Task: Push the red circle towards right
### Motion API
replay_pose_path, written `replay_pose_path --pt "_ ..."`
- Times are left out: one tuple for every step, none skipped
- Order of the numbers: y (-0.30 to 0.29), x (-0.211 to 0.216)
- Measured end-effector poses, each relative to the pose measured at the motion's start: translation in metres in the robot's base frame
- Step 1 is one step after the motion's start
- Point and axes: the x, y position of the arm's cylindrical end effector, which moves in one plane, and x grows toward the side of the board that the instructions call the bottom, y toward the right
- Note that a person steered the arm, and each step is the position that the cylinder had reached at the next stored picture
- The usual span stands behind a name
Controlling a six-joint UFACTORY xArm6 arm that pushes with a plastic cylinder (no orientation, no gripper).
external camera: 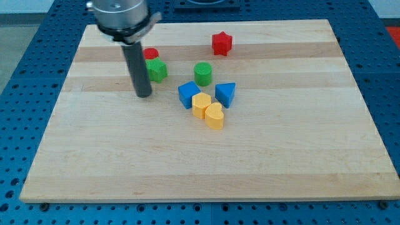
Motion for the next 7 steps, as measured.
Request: replay_pose_path --pt "-0.024 -0.003" --pt "-0.027 -0.021" --pt "-0.027 -0.05" --pt "-0.027 -0.072" --pt "-0.027 -0.093" --pt "-0.025 -0.105" --pt "-0.023 -0.114"
